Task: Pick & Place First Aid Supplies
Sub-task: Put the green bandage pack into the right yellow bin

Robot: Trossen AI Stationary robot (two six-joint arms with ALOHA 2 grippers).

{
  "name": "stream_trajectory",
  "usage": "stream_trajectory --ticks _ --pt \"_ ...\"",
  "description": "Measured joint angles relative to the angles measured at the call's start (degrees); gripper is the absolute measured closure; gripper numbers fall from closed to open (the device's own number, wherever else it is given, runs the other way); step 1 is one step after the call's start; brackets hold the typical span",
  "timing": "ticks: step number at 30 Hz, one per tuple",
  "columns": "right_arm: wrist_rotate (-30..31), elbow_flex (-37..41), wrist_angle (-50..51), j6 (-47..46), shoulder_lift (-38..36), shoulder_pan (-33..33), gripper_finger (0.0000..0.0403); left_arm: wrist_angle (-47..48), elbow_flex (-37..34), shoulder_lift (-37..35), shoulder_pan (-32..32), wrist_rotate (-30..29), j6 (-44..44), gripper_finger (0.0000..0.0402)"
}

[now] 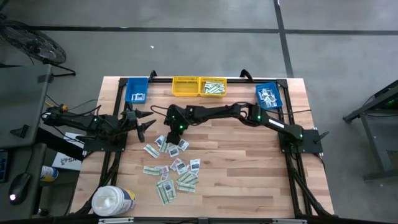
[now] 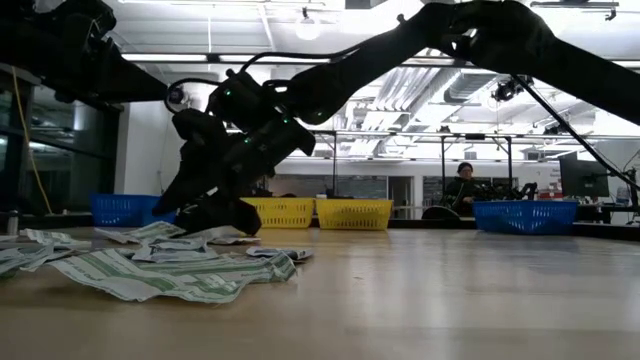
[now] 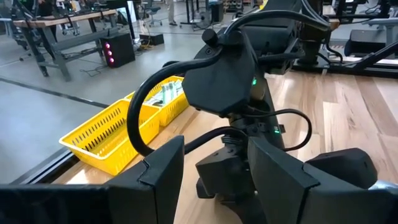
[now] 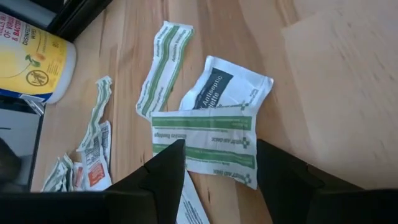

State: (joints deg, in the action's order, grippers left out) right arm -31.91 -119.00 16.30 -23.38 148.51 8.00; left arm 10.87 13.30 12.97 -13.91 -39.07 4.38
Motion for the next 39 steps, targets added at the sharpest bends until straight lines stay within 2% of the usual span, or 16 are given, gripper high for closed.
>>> stream_trajectory --ticks 5,20,31,35,39 --pt "1.00 0.00 0.34 0.67 0.04 -0.30 0.0251 0.02 0.00 0.00 0.00 0.02 0.00 0.0225" --pt "1.63 0.17 1.82 3.28 -0.50 -0.29 0.0397 0.02 0.00 0.00 0.02 0.20 0.00 0.0225" --pt "2.88 0.31 6.35 7.04 -5.64 -0.72 0.0402 0.00 0.00 0.00 0.00 0.17 0.00 0.0225" --pt "7.50 0.31 10.79 10.98 -8.78 -1.16 0.0402 -0.16 0.00 0.00 0.01 0.16 -0.01 0.0225" --pt "16.09 0.17 16.80 15.49 -12.85 -1.09 0.0402 -0.33 0.00 0.00 0.00 0.13 0.00 0.0225"
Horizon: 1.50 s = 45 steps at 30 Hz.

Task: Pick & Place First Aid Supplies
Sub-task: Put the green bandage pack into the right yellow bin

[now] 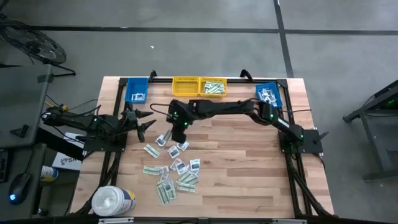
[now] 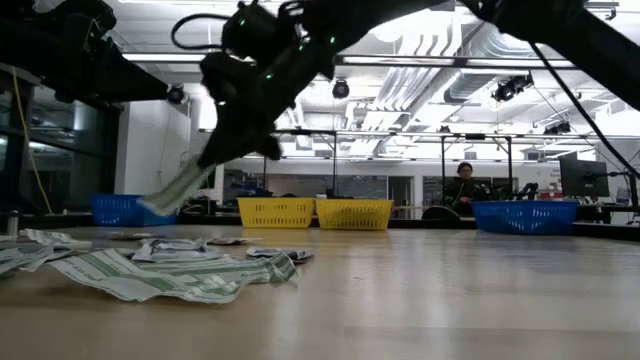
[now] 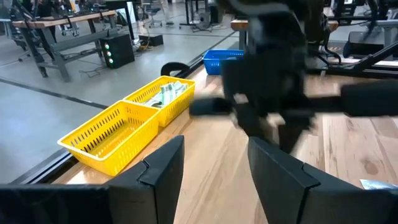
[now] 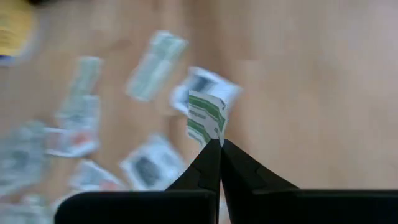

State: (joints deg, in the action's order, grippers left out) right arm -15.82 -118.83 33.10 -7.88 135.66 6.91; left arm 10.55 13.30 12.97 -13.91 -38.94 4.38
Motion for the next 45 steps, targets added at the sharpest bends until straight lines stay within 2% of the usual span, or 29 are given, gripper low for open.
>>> stream_trajectory --ticks 5,11,19,25,33,41,45 --pt "14.64 0.00 7.92 4.18 -3.75 -0.17 0.0402 0.02 0.00 0.00 0.01 -0.04 -0.01 0.0225" --pt "30.40 1.36 17.74 5.01 -7.05 1.76 0.0403 0.00 0.00 0.00 0.00 -0.44 -0.02 0.0225" --pt "40.14 10.33 19.09 1.75 -12.54 7.86 0.0403 0.02 0.00 0.00 0.02 -0.52 -0.02 0.0225" --pt "41.57 20.02 11.87 -0.16 -18.28 12.74 0.0403 0.04 0.00 -0.01 0.02 -0.59 -0.04 0.0225" --pt "36.34 34.96 -6.29 -4.04 -26.91 17.94 0.0403 0.01 0.00 -0.01 0.01 -0.64 -0.04 0.0225" --pt "32.94 45.85 -18.12 -9.05 -27.84 22.52 0.0403 -0.04 0.00 -0.01 0.00 -0.68 -0.04 0.0225" --pt "29.95 48.35 -22.15 -10.15 -27.84 23.90 0.0403 -0.04 0.00 -0.01 0.00 -0.70 -0.04 0.0225"
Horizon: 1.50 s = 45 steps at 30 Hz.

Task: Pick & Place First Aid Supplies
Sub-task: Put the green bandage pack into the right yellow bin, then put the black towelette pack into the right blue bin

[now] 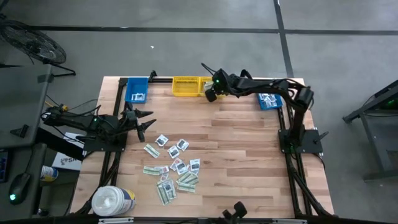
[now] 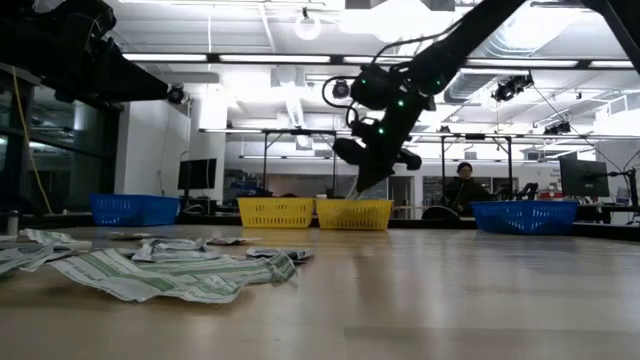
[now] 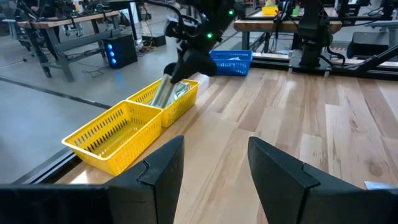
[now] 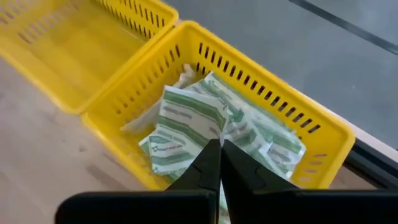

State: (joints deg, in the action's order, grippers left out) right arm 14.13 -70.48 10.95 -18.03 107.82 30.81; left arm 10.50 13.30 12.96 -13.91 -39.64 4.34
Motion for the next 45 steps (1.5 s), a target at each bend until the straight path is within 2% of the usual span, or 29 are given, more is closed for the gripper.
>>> stream_trajectory --ticks 5,16,21,25,30,33,37,45 --pt "-0.65 0.26 -0.53 -0.10 -0.06 0.41 0.0382 0.00 0.00 0.01 0.02 -0.11 0.00 0.0225" --pt "0.01 -0.28 1.67 0.09 -1.15 0.85 0.0275 0.18 0.00 0.01 0.00 -0.11 0.00 0.0225" --pt "-0.19 -0.29 6.57 2.20 -4.78 1.44 0.0257 0.36 0.00 -0.01 0.02 -0.09 0.00 0.0225" --pt "-5.00 -0.31 9.51 6.32 -8.80 0.37 0.0257 0.37 0.00 0.00 0.02 -0.09 0.00 0.0225" --pt "-15.20 1.42 7.72 15.48 -12.03 -4.78 0.0257 0.36 0.00 0.01 0.01 -0.07 0.00 0.0225" --pt "-19.07 2.08 8.14 21.22 -12.50 -9.11 0.0257 0.34 0.00 0.01 0.02 -0.07 0.10 0.0225" --pt "-19.56 2.08 8.18 25.20 -12.56 -15.47 0.0258 -0.32 0.00 0.01 0.00 0.02 1.73 0.0225" --pt "-17.67 2.08 -0.03 28.58 -9.64 -27.03 0.0258 2.40 0.00 -0.33 0.00 1.55 3.45 0.0225"
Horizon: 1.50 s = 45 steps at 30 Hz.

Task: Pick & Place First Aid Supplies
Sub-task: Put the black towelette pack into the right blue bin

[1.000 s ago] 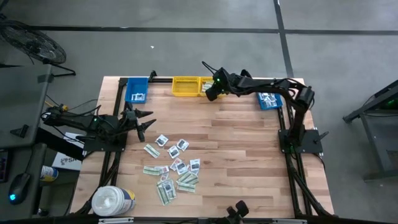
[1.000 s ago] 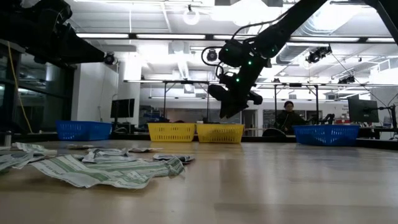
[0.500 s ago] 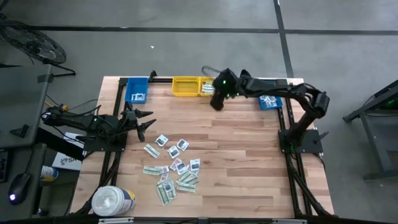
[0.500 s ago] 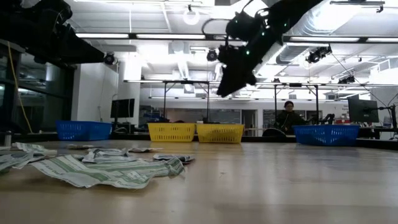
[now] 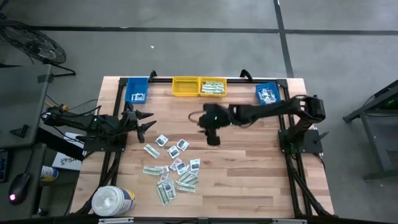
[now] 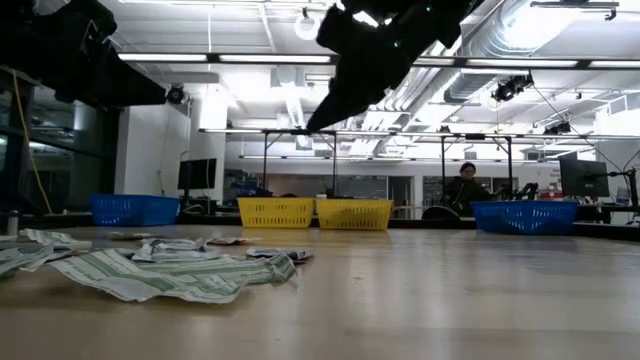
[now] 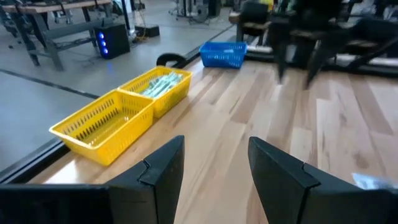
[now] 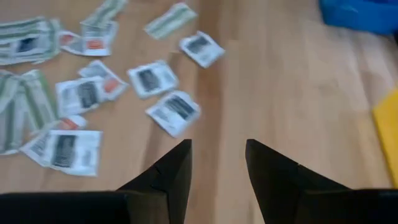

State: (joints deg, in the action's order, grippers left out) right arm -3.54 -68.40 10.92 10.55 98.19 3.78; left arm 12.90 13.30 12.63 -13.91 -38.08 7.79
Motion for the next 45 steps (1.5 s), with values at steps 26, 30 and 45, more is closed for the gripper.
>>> stream_trajectory --ticks 26,30,45 --pt "-7.01 -7.14 -3.34 14.61 12.92 -4.52 0.0256 -4.81 -8.70 -11.93 0.00 16.14 -1.99 0.0225" --pt "-9.07 -12.12 2.03 17.97 15.52 -4.03 0.0256 -4.78 -8.70 -12.29 0.00 15.94 -2.01 0.0225" --pt "-5.41 -31.04 22.94 29.57 29.26 -3.35 0.0257 -4.46 -8.74 -11.90 0.02 15.34 3.00 0.0225"
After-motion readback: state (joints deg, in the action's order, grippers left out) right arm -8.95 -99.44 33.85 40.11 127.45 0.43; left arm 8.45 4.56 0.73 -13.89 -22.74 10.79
